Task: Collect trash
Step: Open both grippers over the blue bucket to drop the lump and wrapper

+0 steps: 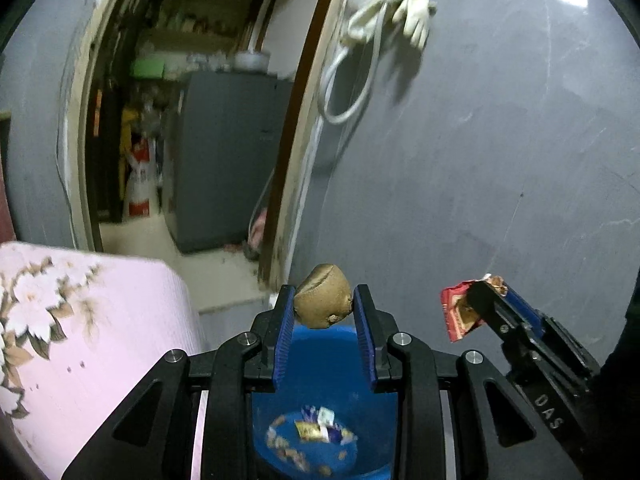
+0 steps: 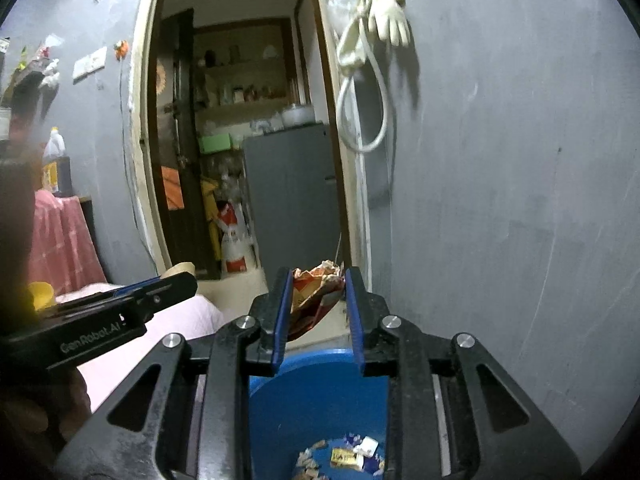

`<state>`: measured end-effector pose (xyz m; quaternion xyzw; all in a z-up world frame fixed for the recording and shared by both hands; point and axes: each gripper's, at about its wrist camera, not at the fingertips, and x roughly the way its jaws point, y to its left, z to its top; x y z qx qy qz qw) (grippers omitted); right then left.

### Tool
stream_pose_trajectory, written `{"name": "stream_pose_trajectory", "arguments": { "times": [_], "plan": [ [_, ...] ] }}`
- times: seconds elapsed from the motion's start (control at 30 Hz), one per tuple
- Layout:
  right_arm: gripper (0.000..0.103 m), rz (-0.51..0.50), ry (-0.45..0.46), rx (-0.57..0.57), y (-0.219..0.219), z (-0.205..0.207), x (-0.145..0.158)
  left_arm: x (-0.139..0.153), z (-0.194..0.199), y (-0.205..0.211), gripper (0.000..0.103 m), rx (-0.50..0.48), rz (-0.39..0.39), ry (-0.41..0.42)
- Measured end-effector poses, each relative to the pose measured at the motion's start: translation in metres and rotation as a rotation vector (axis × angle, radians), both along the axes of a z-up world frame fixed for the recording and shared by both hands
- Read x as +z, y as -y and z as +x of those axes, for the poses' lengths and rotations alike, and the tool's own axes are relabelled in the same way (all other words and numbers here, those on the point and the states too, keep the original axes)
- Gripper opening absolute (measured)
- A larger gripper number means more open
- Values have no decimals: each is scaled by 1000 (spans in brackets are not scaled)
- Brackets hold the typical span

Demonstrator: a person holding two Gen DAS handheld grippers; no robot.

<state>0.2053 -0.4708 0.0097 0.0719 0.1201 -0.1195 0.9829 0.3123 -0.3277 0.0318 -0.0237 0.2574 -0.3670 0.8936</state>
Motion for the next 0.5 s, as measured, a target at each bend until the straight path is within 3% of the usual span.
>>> {"name": "stream_pose_trajectory", "arguments": {
  "times": [0.07,0.1,0.2,0.3,0.5],
  "plan": [
    [55,21,-29,1,4,6,-9,-10,8,5,31,-7,26,-59],
    [57,34,-41,1,7,9,-13,-15,10,6,39,-7,36,-84],
    [61,72,-78,-6,14,17,-23,-25,16,1,43,-1,22,-139],
    [68,87,-97,-7,16,21,-29,-29,18,-5,51,15,25,-151],
    [84,110,-119,-6,16,27,-33,-28,16,-32,56,93,24,-140]
  ]
}}
